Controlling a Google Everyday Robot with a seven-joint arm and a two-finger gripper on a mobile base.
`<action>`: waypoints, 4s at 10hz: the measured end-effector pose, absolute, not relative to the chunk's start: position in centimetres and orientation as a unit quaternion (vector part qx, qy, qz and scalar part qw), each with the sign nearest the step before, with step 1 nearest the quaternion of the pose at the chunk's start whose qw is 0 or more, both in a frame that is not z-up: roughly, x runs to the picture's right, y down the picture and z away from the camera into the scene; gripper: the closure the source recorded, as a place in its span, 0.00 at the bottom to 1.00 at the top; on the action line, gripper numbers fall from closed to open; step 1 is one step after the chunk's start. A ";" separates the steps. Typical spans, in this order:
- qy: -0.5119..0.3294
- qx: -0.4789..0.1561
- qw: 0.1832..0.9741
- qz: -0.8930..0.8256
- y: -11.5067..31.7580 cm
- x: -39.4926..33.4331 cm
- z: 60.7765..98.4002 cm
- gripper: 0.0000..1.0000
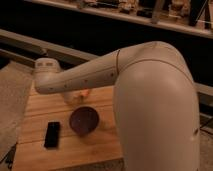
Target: Place the white sponge in the ceramic cup
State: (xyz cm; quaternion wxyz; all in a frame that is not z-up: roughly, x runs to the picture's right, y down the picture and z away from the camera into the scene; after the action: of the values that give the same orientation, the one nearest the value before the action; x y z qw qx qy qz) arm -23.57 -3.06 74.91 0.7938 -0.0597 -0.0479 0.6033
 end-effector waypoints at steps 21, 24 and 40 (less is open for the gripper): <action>0.003 -0.091 0.818 0.568 0.0 -25.1 77.9 1.00; 0.013 -0.092 0.821 0.564 0.6 -24.8 78.5 1.00; -0.024 -0.093 0.808 0.581 -1.7 -24.6 76.1 1.00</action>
State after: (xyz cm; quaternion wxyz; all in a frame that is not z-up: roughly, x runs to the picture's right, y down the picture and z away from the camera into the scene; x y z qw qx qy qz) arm -24.57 -1.67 76.15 0.8079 -0.0932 -0.0243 0.5813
